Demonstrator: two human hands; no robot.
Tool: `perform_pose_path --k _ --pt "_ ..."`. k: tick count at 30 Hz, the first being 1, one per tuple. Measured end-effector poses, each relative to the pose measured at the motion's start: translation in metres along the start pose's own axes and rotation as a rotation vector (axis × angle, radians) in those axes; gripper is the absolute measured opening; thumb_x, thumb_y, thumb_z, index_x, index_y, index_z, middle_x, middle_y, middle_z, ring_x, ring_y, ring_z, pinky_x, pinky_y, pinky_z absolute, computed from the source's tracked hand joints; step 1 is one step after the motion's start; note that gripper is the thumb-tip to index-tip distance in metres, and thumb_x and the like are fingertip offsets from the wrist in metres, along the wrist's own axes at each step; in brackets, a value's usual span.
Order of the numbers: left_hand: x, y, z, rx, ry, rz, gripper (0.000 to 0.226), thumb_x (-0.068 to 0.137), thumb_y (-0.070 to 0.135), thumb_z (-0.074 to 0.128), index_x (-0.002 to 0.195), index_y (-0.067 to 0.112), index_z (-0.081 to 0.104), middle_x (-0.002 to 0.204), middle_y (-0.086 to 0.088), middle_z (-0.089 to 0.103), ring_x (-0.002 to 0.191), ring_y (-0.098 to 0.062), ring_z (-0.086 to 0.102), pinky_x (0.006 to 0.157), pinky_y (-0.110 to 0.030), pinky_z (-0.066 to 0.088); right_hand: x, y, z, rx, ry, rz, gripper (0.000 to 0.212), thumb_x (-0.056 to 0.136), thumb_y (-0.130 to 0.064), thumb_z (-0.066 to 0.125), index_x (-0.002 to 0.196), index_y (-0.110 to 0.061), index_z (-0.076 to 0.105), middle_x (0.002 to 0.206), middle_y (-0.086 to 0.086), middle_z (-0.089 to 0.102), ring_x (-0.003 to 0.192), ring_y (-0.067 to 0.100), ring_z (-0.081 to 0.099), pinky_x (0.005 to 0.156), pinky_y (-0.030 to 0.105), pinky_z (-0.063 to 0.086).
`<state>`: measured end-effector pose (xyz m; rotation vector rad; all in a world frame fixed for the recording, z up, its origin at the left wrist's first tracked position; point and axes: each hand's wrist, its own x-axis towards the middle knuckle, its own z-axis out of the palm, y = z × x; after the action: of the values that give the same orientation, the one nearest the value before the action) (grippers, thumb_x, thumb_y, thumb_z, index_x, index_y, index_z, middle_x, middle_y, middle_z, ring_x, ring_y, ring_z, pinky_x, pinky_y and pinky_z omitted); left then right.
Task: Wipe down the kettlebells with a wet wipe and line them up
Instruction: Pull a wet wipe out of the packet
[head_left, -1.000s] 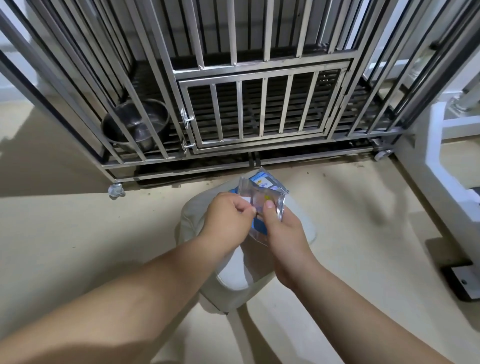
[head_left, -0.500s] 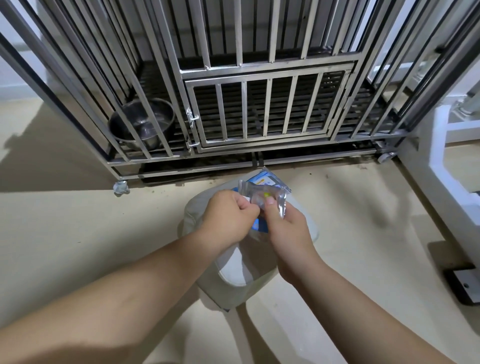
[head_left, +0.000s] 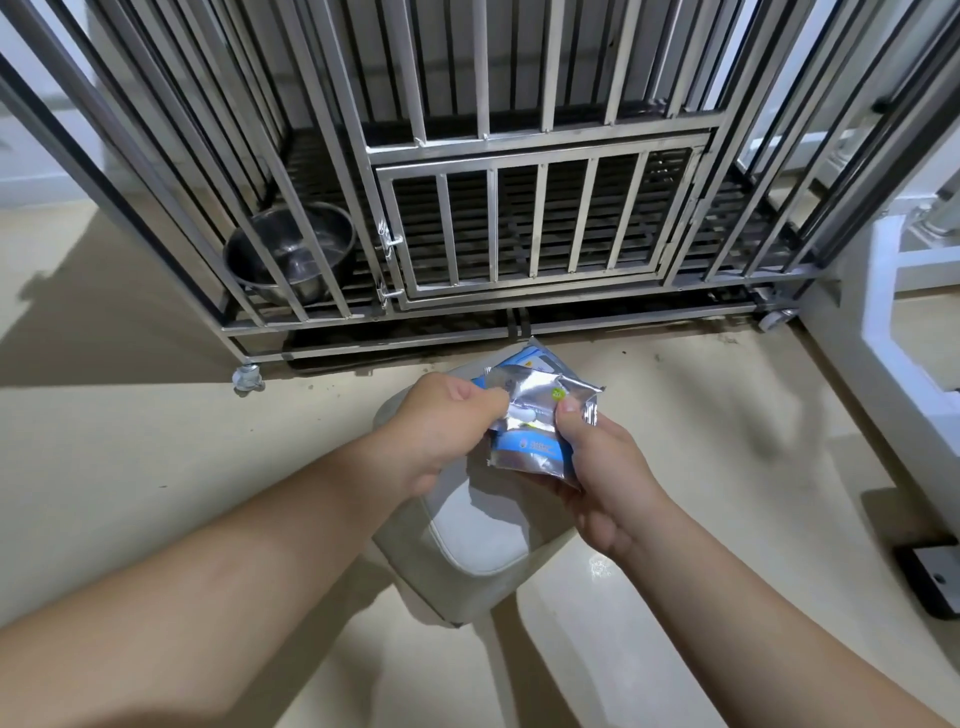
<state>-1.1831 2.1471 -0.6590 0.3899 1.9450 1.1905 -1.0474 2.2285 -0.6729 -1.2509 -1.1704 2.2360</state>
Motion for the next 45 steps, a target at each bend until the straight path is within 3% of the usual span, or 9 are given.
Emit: perform_pose_path --k 4,10,13,18,20,23,33,38,45 --pt "0.001 0.003 -0.005 -0.094 -0.072 -0.05 0.021 0.081 0.016 0.063 0.067 0.003 0.069 0.077 -0.015 0.074 0.079 -0.025 0.07 0.098 -0.043 0.055 0.0 -0.002 -0.001 0.07 -0.03 0.07 0.031 0.109 -0.031 0.045 0.122 -0.011 0.066 0.105 0.013 0.079 0.093 0.029 0.078 0.077 0.041 0.065" --pt "-0.006 0.001 -0.003 0.19 -0.02 0.144 0.021 0.087 0.016 0.069 0.068 0.008 0.072 0.08 0.003 0.07 0.063 -0.008 0.06 0.058 -0.016 0.047 -0.001 -0.004 -0.002 -0.039 -0.027 -0.003 0.033 0.109 -0.035 0.044 0.121 -0.017 0.069 0.104 0.011 0.079 0.094 0.027 0.077 0.083 0.043 0.063" --pt "-0.01 0.001 -0.003 0.485 0.12 0.474 0.015 0.08 0.031 0.08 0.082 0.019 0.07 0.108 0.014 0.064 0.094 0.001 0.061 0.078 -0.017 0.048 -0.005 -0.003 0.002 -0.075 -0.051 -0.074 0.032 0.109 -0.036 0.044 0.122 -0.024 0.071 0.107 0.004 0.079 0.097 0.023 0.077 0.078 0.036 0.06" --pt "-0.017 0.004 -0.003 0.793 0.243 0.797 0.013 0.081 0.032 0.077 0.089 0.03 0.067 0.156 0.002 0.039 0.146 -0.023 0.034 0.112 -0.04 0.035 -0.013 -0.005 0.008 -0.15 -0.079 -0.171 0.034 0.111 -0.03 0.04 0.12 -0.024 0.072 0.109 0.001 0.079 0.103 0.021 0.075 0.083 0.037 0.061" --pt "-0.016 0.001 0.0 0.889 0.252 0.896 0.003 0.08 0.027 0.075 0.082 0.024 0.073 0.143 -0.003 0.056 0.137 -0.029 0.046 0.11 -0.049 0.038 -0.015 -0.006 0.009 -0.168 -0.078 -0.193 0.033 0.11 -0.024 0.041 0.117 -0.02 0.072 0.106 0.004 0.079 0.1 0.02 0.075 0.073 0.03 0.061" --pt "-0.017 -0.001 0.003 0.937 0.253 0.98 0.007 0.075 0.022 0.071 0.077 0.018 0.076 0.118 -0.002 0.067 0.115 -0.028 0.057 0.099 -0.041 0.043 -0.015 -0.004 0.011 -0.2 -0.061 -0.2 0.028 0.107 -0.021 0.045 0.113 -0.018 0.073 0.107 0.012 0.077 0.104 0.031 0.073 0.088 0.047 0.062" --pt "-0.021 0.016 0.002 0.92 0.12 0.629 0.014 0.078 0.022 0.06 0.074 0.02 0.073 0.077 0.004 0.07 0.079 -0.016 0.061 0.07 -0.037 0.055 -0.009 -0.002 -0.004 -0.236 0.027 -0.153 0.029 0.108 -0.021 0.044 0.111 -0.019 0.073 0.102 0.007 0.079 0.097 0.028 0.076 0.088 0.049 0.061" --pt "-0.02 0.018 -0.001 0.83 0.084 0.596 0.011 0.081 0.024 0.063 0.076 0.022 0.072 0.076 0.007 0.07 0.076 -0.012 0.064 0.07 -0.038 0.056 -0.007 -0.005 -0.009 -0.175 -0.005 -0.1 0.029 0.107 -0.016 0.043 0.115 -0.015 0.071 0.102 0.01 0.079 0.088 0.024 0.077 0.066 0.032 0.058" --pt "-0.021 0.02 -0.013 0.549 0.057 0.484 0.007 0.075 0.021 0.068 0.068 0.023 0.071 0.07 0.008 0.071 0.066 -0.013 0.067 0.06 -0.035 0.058 -0.006 -0.004 -0.011 -0.092 -0.011 0.014 0.025 0.108 -0.021 0.047 0.117 -0.014 0.07 0.102 0.012 0.079 0.093 0.031 0.077 0.083 0.043 0.062"
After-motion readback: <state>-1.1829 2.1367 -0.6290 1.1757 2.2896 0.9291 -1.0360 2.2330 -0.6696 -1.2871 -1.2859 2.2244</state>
